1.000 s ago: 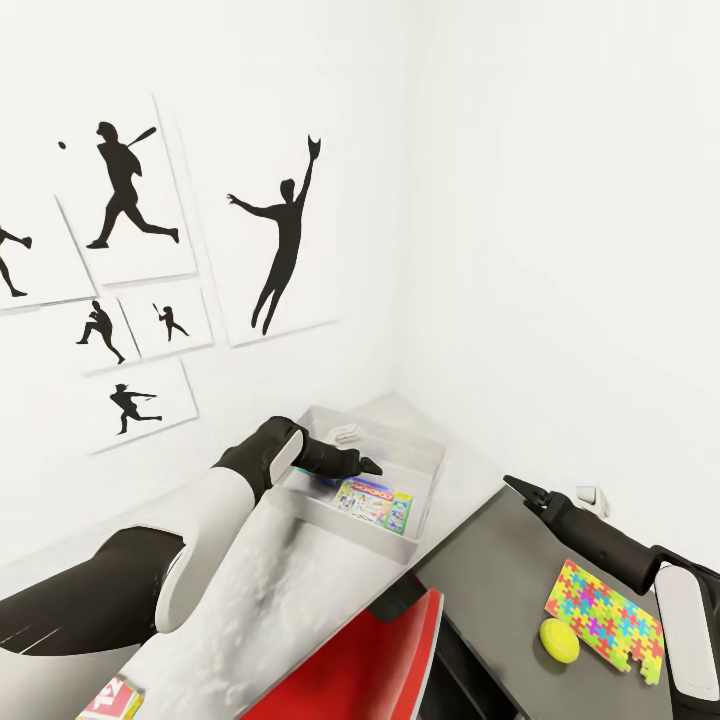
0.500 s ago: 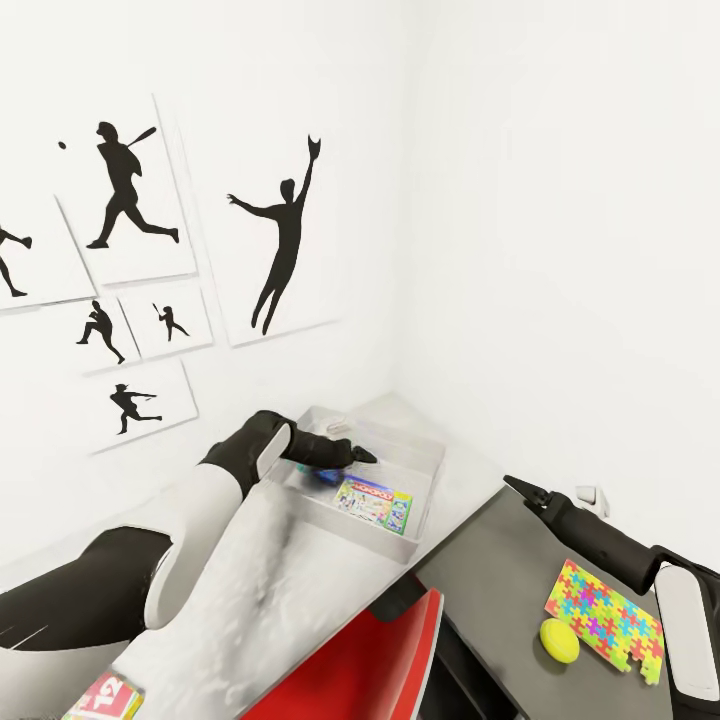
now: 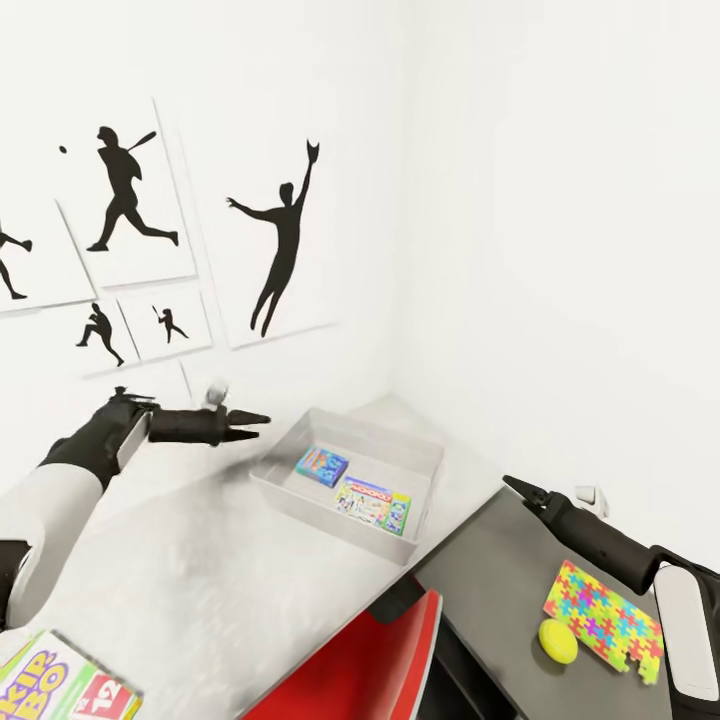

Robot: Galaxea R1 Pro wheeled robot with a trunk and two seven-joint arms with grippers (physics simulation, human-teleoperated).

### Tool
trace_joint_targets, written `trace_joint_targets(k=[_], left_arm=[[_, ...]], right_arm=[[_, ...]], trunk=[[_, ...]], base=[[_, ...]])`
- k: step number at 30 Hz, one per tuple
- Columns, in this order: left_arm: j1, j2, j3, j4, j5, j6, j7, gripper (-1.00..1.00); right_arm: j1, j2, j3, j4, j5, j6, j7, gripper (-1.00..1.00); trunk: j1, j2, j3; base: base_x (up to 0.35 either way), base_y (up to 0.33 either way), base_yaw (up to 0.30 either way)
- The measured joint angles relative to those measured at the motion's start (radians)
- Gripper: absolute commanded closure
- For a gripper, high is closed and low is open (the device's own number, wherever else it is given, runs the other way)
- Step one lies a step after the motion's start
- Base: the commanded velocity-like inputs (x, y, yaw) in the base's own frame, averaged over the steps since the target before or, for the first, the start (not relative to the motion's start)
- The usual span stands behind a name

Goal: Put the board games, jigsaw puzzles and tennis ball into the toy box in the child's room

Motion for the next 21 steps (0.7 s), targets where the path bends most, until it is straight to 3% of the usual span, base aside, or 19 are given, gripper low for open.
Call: trace_joint_targets(k=[3,5,6,10,12,14,15,19,21], left_arm=[[0.029,0.105,0.001,-0.001,-0.001,-0.006,-0.179,-1.00],[0.050,0.147,0.002,-0.001,0.001,-0.018,-0.232,-1.00],[0.070,0.183,0.002,0.000,0.004,-0.036,-0.265,-1.00],[0.123,0.277,0.013,0.014,0.041,-0.088,-0.268,-1.00],[0.158,0.312,0.017,0.034,0.078,-0.105,-0.268,-1.00],[0.182,0.331,0.019,0.046,0.108,-0.118,-0.268,-1.00],[0.204,0.346,0.020,0.054,0.139,-0.134,-0.267,-1.00],[0.254,0.371,0.021,0.065,0.212,-0.170,-0.267,-1.00],[0.273,0.376,0.021,0.067,0.231,-0.183,-0.268,-1.00]], right_arm=[[0.000,0.000,0.001,0.000,0.000,0.000,0.000,-1.00],[0.000,0.001,0.002,0.000,0.000,0.000,0.000,-1.00],[0.000,0.001,0.002,0.000,0.000,0.000,0.000,-1.00],[0.000,0.001,0.003,0.000,-0.001,0.000,0.000,-1.00],[0.000,0.002,0.003,0.001,-0.001,0.000,0.000,-1.00],[0.000,0.002,0.003,0.001,-0.001,0.000,0.001,-1.00],[0.000,0.002,0.003,0.001,-0.001,0.000,0.001,-1.00],[0.000,0.002,0.003,0.001,-0.001,0.000,0.001,-1.00],[0.000,0.002,0.003,0.001,-0.001,0.000,0.001,-1.00]], trunk=[[0.000,0.000,0.004],[0.000,0.000,0.007],[0.000,0.000,0.009],[0.000,0.000,0.015],[0.000,0.000,0.018],[0.000,0.000,0.021],[0.000,0.000,0.022],[0.000,0.000,0.029],[0.000,0.000,0.032]], base=[[0.000,0.000,-0.073],[0.000,0.000,-0.076],[0.000,0.000,-0.076],[-0.001,0.000,-0.077],[-0.046,0.000,-0.077],[-0.100,0.000,-0.077],[-0.143,0.000,-0.077],[-0.161,0.000,-0.077],[-0.089,0.000,-0.077]])
